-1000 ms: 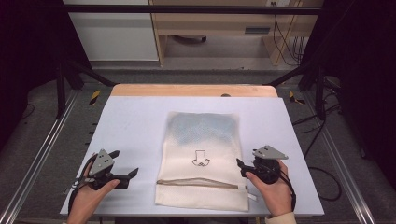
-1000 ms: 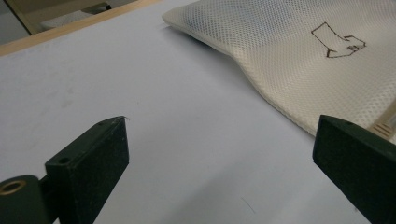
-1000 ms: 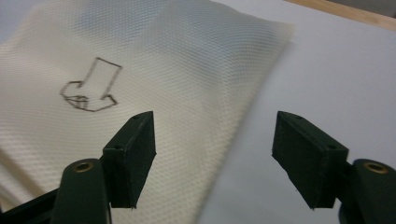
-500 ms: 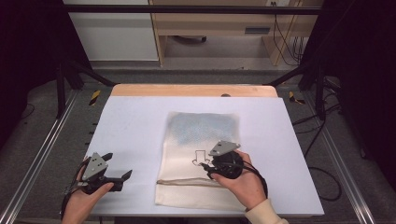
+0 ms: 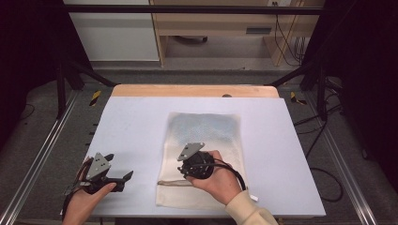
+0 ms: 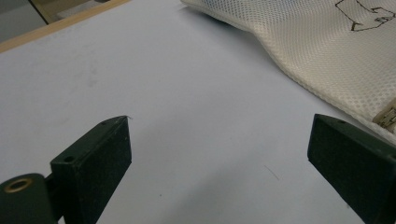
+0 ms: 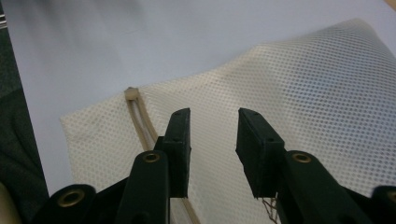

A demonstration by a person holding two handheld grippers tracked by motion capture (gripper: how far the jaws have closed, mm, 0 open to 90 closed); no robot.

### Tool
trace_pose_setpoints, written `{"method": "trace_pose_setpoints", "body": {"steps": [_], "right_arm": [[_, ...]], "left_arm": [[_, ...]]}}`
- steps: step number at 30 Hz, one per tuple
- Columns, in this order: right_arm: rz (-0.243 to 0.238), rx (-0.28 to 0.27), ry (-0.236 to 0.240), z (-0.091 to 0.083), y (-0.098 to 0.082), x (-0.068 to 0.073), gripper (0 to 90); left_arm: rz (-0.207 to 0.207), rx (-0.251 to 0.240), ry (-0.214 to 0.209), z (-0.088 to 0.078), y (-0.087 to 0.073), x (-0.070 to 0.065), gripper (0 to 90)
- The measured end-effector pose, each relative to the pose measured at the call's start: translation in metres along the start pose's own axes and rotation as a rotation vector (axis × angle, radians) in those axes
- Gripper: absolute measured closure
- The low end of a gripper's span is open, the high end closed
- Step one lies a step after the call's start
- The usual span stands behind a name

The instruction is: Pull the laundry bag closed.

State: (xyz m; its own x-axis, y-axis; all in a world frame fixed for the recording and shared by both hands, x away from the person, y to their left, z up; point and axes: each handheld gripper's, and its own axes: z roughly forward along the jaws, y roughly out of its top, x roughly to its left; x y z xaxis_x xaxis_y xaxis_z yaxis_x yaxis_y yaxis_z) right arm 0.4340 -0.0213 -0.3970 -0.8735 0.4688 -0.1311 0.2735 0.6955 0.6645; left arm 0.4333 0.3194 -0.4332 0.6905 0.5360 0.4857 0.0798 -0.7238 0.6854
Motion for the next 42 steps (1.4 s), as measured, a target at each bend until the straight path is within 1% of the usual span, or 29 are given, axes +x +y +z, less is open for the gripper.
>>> {"method": "trace_pose_setpoints", "body": {"steps": [1,2,4,5,7,8,9,11,12,13,14,15,16,17,18,23,24,26,28,29,30,31,33,34,35,37,40,42], "right_arm": [[0.0,0.0,0.0,0.0,0.0,0.0,67.1],[-0.011,0.005,0.025,0.007,0.003,0.004,68.6],[-0.025,0.016,0.045,0.014,0.006,0.008,70.4],[-0.025,0.016,0.045,0.014,0.006,0.008,70.4],[-0.034,0.025,0.068,0.02,0.009,0.012,71.8],[-0.042,0.039,0.083,0.027,0.012,0.016,72.9],[-0.042,0.039,0.083,0.027,0.012,0.016,72.9],[-0.051,0.047,0.099,0.032,0.016,0.02,73.9],[-0.064,0.056,0.119,0.037,0.02,0.024,74.5],[-0.064,0.056,0.119,0.037,0.02,0.024,74.5],[-0.069,0.068,0.132,0.042,0.024,0.028,74.6],[-0.069,0.068,0.132,0.042,0.024,0.028,74.6],[-0.082,0.082,0.147,0.046,0.027,0.031,74.7],[-0.082,0.082,0.147,0.046,0.027,0.031,74.7],[-0.086,0.104,0.156,0.049,0.03,0.033,74.7],[-0.096,0.131,0.173,0.052,0.035,0.034,74.1],[-0.094,0.149,0.179,0.054,0.037,0.035,73.5],[-0.098,0.153,0.186,0.055,0.038,0.035,73.3],[-0.105,0.188,0.192,0.059,0.04,0.036,72.6],[-0.105,0.188,0.192,0.059,0.04,0.036,72.6],[-0.104,0.207,0.198,0.062,0.041,0.037,72.3],[-0.104,0.207,0.198,0.062,0.041,0.037,72.3],[-0.11,0.23,0.206,0.067,0.041,0.039,71.3],[-0.11,0.23,0.206,0.067,0.041,0.039,71.3],[-0.116,0.246,0.213,0.07,0.042,0.039,70.7],[-0.116,0.256,0.213,0.072,0.042,0.04,70.5],[-0.122,0.283,0.219,0.077,0.043,0.041,71.0],[-0.124,0.286,0.218,0.078,0.043,0.041,72.0]], "left_arm": [[0.0,0.0,0.0,0.0,0.0,0.0,6.4],[-0.003,0.002,-0.001,0.0,-0.001,0.001,6.6],[-0.02,-0.003,-0.003,-0.001,-0.002,0.001,6.6],[-0.02,-0.003,-0.003,-0.001,-0.002,0.001,6.7],[-0.024,-0.005,-0.006,-0.001,-0.002,0.001,6.7],[-0.027,-0.006,-0.015,-0.001,-0.001,0.0,6.8],[-0.027,-0.006,-0.015,-0.001,-0.001,0.0,7.1],[-0.021,-0.006,-0.024,-0.001,0.0,0.0,7.3],[-0.014,-0.006,-0.029,-0.001,0.0,0.0,7.9],[-0.014,-0.006,-0.029,-0.001,0.0,0.0,8.5],[-0.014,-0.007,-0.032,-0.002,0.0,0.0,8.8],[-0.014,-0.007,-0.032,-0.002,0.0,0.0,8.8],[-0.013,-0.007,-0.033,-0.002,0.0,0.001,8.8],[-0.013,-0.007,-0.033,-0.002,0.0,0.001,8.8],[-0.012,-0.007,-0.035,-0.002,-0.001,0.002,8.8],[-0.024,-0.006,-0.032,-0.002,-0.002,0.002,8.8],[-0.021,-0.007,-0.032,-0.002,-0.001,0.002,8.6],[-0.018,-0.008,-0.031,-0.002,-0.001,0.002,8.4],[-0.017,-0.012,-0.026,-0.002,-0.001,0.002,7.6],[-0.018,-0.015,-0.023,-0.002,-0.001,0.002,7.6],[-0.02,-0.016,-0.019,-0.003,-0.002,0.003,7.1],[-0.02,-0.016,-0.019,-0.003,-0.002,0.003,7.1],[-0.025,-0.016,-0.016,-0.003,-0.002,0.003,7.0],[-0.026,-0.014,-0.016,-0.003,-0.003,0.003,7.0],[-0.029,-0.013,-0.017,-0.003,-0.003,0.002,7.0],[-0.026,-0.012,-0.019,-0.002,-0.002,0.002,7.0],[-0.021,-0.003,-0.041,-0.002,-0.002,0.002,7.0],[-0.022,-0.003,-0.047,-0.002,-0.002,0.002,7.2]]}}
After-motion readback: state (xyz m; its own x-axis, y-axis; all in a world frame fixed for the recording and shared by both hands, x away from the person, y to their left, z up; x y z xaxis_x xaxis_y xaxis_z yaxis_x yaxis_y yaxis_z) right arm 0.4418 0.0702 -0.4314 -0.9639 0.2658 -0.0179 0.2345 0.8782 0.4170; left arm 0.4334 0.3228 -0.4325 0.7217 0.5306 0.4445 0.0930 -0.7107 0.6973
